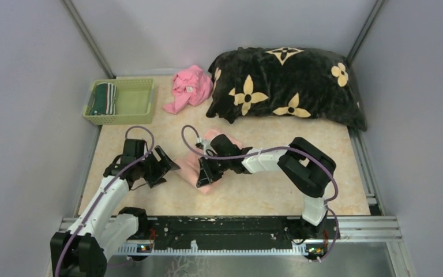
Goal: Roll the towels
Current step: Roll the towel at the center of the board.
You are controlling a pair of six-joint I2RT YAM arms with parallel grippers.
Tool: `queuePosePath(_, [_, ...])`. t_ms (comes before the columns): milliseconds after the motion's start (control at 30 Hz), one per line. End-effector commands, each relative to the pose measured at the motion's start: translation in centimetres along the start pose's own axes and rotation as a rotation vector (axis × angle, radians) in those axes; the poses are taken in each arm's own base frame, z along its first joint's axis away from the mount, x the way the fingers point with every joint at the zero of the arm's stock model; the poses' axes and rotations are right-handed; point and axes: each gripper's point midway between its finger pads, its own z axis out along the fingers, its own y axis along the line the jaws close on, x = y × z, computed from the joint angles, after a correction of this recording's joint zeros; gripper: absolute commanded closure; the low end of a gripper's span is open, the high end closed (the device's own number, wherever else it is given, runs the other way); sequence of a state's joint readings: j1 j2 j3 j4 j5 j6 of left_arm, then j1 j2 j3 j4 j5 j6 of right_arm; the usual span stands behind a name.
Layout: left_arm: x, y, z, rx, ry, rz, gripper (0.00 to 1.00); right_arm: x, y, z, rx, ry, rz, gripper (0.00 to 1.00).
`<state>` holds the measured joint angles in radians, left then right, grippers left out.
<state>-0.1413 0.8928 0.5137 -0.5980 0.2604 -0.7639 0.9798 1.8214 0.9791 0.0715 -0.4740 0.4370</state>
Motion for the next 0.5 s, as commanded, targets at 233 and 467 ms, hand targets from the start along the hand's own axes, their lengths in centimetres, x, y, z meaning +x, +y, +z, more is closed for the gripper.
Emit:
queuePosePath(233, [0.1,-3.0,1.9,0.139,0.098,-0.017,0.17,1.4,-0.2,-0.3,-0.33,0.098,0.33,0.96])
queuePosePath(467, [0.3,-1.7,4.6,0.097,0.133,-0.039,0.3,1.9,-2.0,0.2,-0.284,0.099,0.383,0.96])
